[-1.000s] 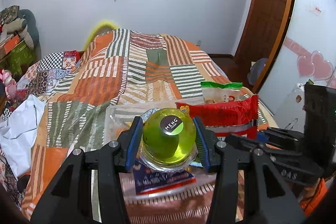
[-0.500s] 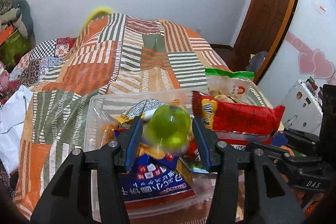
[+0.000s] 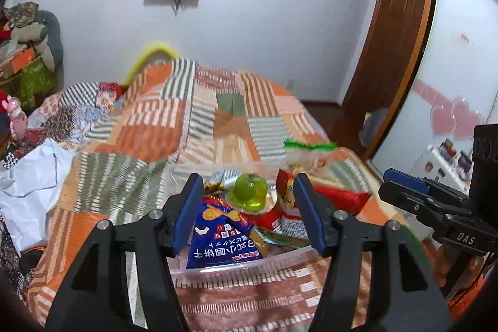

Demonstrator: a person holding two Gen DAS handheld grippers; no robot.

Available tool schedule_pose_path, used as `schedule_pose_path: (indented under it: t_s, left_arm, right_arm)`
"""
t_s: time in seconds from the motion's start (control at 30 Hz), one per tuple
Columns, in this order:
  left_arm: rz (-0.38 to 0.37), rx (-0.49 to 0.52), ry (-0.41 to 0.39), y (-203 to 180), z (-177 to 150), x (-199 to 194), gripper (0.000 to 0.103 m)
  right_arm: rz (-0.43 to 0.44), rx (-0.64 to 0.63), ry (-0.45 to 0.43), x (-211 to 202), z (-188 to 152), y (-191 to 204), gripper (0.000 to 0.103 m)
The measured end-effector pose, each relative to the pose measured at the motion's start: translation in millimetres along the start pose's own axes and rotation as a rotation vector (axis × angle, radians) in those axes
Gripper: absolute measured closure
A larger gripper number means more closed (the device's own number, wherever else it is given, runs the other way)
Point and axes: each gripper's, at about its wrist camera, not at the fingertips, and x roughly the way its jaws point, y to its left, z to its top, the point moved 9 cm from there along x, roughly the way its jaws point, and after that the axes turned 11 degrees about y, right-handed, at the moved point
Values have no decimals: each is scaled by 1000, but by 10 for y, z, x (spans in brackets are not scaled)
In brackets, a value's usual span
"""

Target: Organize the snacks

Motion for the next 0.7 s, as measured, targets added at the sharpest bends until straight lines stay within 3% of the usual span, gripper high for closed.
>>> schedule_pose_path:
  t_s: [0.4, 0.5, 0.7]
  left_arm:
    - [-7, 15, -232, -286, 46, -1170, 27]
    - [-5, 19, -256, -346, -5, -1328, 26]
    - [44, 35, -306, -433, -114, -1544, 14]
  right_arm:
    - [-46, -93, -238, -982, 237, 444, 33]
    - [-56, -99, -271, -1141, 235, 498, 26]
    - [-92, -104, -295, -1276, 210, 565, 11]
